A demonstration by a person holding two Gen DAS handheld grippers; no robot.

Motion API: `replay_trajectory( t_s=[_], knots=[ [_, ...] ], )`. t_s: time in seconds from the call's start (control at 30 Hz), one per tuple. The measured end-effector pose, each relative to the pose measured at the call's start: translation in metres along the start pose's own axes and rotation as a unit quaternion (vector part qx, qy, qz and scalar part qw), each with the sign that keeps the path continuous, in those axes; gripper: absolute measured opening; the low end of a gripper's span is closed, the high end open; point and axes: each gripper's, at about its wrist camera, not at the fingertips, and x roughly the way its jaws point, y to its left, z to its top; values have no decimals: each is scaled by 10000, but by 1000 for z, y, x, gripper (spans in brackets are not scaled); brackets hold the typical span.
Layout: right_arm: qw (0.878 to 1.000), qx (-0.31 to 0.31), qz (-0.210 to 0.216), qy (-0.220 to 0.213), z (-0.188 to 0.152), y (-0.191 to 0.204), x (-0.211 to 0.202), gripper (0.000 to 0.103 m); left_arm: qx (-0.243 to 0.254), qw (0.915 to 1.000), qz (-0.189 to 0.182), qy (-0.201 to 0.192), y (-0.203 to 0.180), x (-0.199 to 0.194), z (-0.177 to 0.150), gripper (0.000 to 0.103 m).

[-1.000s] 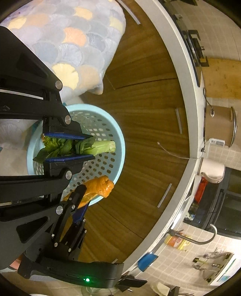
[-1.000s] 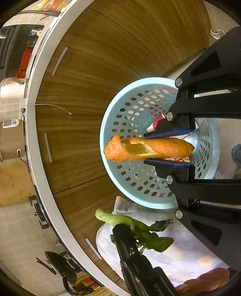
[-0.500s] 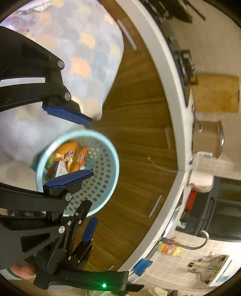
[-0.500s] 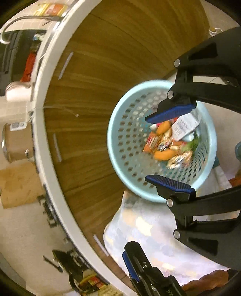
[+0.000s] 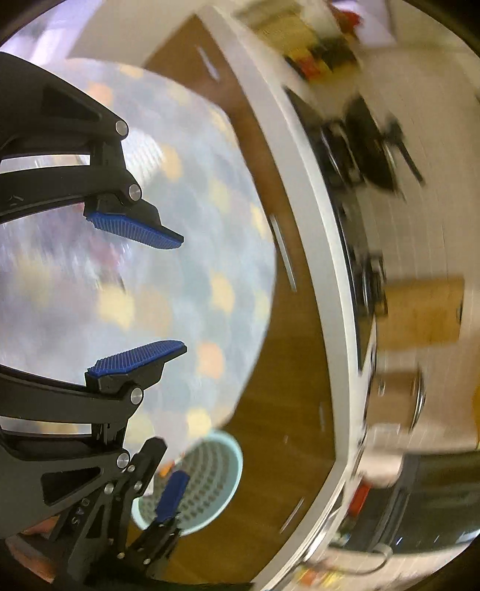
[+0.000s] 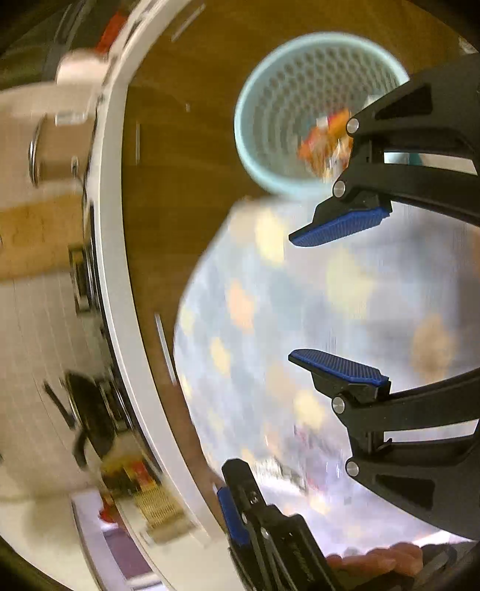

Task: Collect trash
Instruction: 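Move back to the table and grasp the white polka-dot paper with the left tool, then grasp the clear plastic bag with the right tool while the left tool holds the paper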

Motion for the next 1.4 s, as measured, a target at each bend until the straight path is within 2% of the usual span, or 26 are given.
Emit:
replay_trajectory(
  t_s=[0.03,0.13,0.27,0.33,0.53,0.63,0.77,0.83,0.93,1.03,1.1,1.27,1.4],
  knots=[
    [9998,-35,162,105,0,12,7,54,-135,9998,166,53,22,0,-5,52],
    [9980,-190,471,366,-2,47,24,54,-363,9973,560,300,68,7,-17,67],
    [9954,-494,610,556,-5,88,41,54,-842,9929,553,640,123,26,-36,69],
    [9938,-624,630,671,-8,106,51,54,-1053,9904,461,766,139,37,-42,69],
    [9914,-841,578,816,-19,130,63,54,-1496,9843,139,924,157,66,-54,69],
    [9913,-932,504,781,-21,130,61,54,-1544,9824,109,1046,157,81,-59,70],
    [9904,-1040,429,801,-23,130,59,54,-1389,9855,251,937,148,86,-59,74],
    [9886,-1049,508,949,-27,131,61,54,-1299,9863,370,947,144,87,-59,73],
    [9876,-992,511,1103,-41,131,63,54,-1295,9870,418,851,143,84,-62,64],
    [9880,-811,547,1198,-45,128,69,55,-1326,9873,420,766,145,82,-62,53],
    [9876,-836,555,1205,-45,130,72,59,-1365,9875,338,706,146,80,-62,42],
    [9865,-997,578,1164,-45,146,78,61,-1501,9869,222,551,149,77,-63,32],
    [9870,-950,582,1159,-40,153,86,70,-1578,9867,78,372,151,70,-64,27]
  ],
)
